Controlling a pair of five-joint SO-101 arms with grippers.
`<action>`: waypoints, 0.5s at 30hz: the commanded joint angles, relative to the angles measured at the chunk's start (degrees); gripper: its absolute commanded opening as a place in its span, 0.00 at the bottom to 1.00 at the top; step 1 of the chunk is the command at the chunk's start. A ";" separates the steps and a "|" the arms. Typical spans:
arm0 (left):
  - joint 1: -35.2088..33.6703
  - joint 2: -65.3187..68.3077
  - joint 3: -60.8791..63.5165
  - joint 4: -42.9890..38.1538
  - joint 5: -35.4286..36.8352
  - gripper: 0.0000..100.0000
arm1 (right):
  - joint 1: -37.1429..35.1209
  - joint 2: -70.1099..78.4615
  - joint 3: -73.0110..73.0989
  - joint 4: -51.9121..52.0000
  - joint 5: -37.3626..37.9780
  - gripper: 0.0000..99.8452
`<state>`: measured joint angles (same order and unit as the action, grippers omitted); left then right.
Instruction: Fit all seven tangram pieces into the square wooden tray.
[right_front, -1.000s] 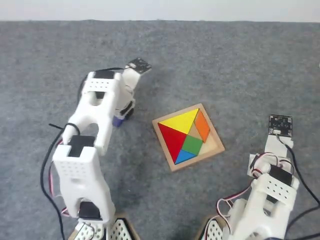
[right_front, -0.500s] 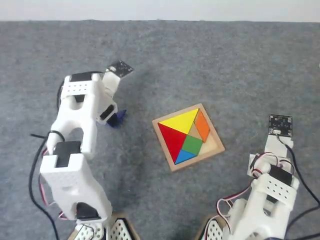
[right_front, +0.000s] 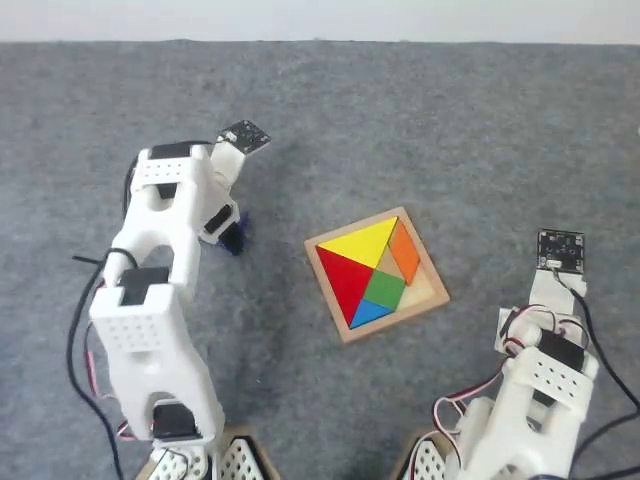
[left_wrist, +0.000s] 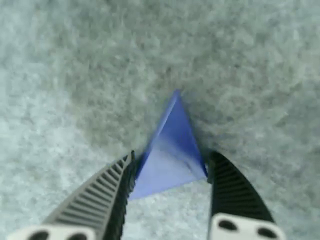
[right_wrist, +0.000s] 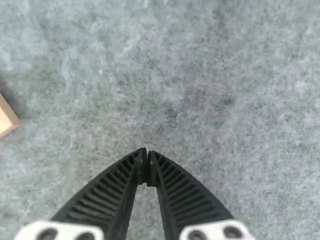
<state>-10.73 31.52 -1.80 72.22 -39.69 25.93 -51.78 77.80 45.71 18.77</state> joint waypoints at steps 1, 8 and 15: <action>0.88 2.64 -5.41 2.11 -0.09 0.23 | -0.48 -1.19 -2.20 -1.01 -0.53 0.01; 1.32 3.25 -5.76 5.36 -0.26 0.16 | -0.48 -1.19 -2.20 -1.01 -0.53 0.01; 1.41 0.62 -5.41 11.34 1.58 0.01 | -0.48 -1.36 -2.29 -1.01 -0.53 0.01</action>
<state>-9.32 33.10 -7.43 81.54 -39.78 25.93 -51.78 77.80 45.71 18.77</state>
